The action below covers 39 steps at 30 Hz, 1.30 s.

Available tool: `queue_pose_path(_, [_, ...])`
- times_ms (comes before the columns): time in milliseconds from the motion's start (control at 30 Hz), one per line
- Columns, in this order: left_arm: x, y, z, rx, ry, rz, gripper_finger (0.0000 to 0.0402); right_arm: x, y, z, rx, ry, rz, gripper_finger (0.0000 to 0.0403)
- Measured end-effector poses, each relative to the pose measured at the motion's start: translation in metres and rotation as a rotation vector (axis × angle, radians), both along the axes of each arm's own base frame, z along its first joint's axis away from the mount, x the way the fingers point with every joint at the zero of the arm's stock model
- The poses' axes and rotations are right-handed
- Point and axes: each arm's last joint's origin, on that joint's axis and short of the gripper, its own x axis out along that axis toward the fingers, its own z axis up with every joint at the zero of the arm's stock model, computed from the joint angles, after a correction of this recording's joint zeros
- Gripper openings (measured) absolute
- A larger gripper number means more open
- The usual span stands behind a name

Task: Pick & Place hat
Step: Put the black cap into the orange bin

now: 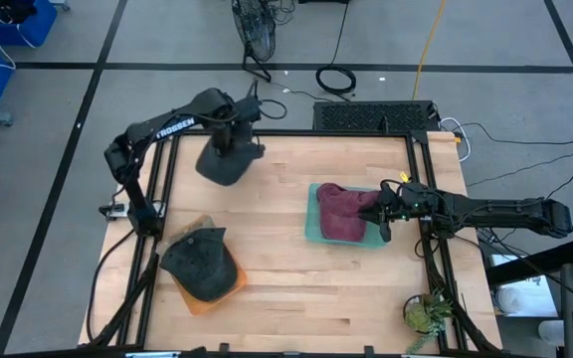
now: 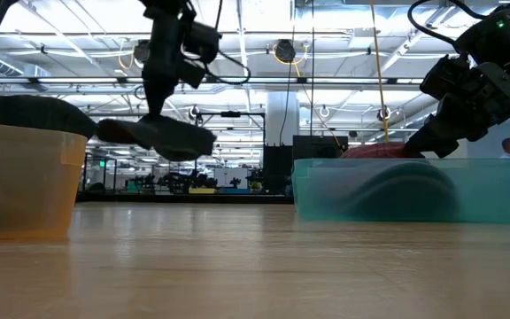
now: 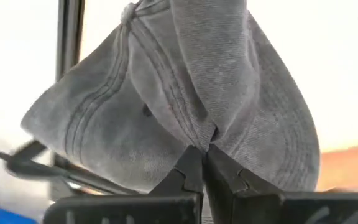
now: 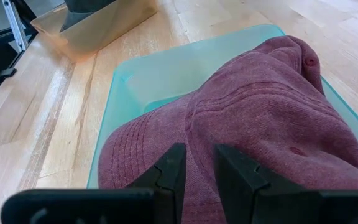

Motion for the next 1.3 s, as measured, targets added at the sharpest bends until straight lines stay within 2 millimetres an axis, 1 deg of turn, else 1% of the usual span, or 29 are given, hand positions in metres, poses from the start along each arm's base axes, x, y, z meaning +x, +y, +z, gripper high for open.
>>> queue_pose_path(133, [0.009, -0.020, 0.011, 0.006, -0.032, 0.146, 0.0005, 0.000, 0.000, 0.000, 0.000, 0.000, 0.000, 0.0073])
queue_pose_path(300, [0.005, -0.056, 0.037, -0.043, -0.158, 0.222, 0.0005, 0.000, 0.000, 0.000, -0.002, -0.002, 0.001, 0.0073])
queue_pose_path(400, [-0.005, -0.082, 0.058, -0.055, -0.249, 0.280, 0.0005, 0.001, 0.000, 0.004, -0.028, -0.038, 0.009, 0.0073])
queue_pose_path(533, [-0.031, -0.121, 0.088, -0.073, -0.370, 0.392, 0.0006, 0.004, -0.001, 0.013, -0.077, -0.141, 0.016, 0.0073])
queue_pose_path(633, [-0.045, -0.149, 0.102, -0.088, -0.444, 0.478, 0.0005, 0.006, -0.001, 0.019, -0.088, -0.201, 0.013, 0.0073])
queue_pose_path(733, [-0.057, -0.176, 0.111, -0.099, -0.490, 0.565, 0.0005, 0.006, -0.001, 0.020, -0.090, -0.213, 0.012, 0.0073])
queue_pose_path(900, [-0.061, -0.218, 0.112, -0.118, -0.518, 0.695, 0.0005, 0.006, -0.001, 0.019, -0.113, -0.204, 0.019, 0.0073])
queue_pose_path(1000, [-0.061, -0.243, 0.108, -0.125, -0.512, 0.758, 0.0005, 0.006, -0.001, 0.019, -0.150, -0.202, 0.032, 0.0073])
queue_pose_path(1167, [-0.056, -0.285, 0.094, -0.116, -0.487, 0.851, 0.0005, 0.006, -0.001, 0.019, -0.195, -0.199, 0.054, 0.0073])
queue_pose_path(1300, [-0.054, -0.319, 0.080, -0.100, -0.455, 0.900, 0.0005, 0.005, 0.000, 0.017, -0.205, -0.184, 0.104, 0.0073])
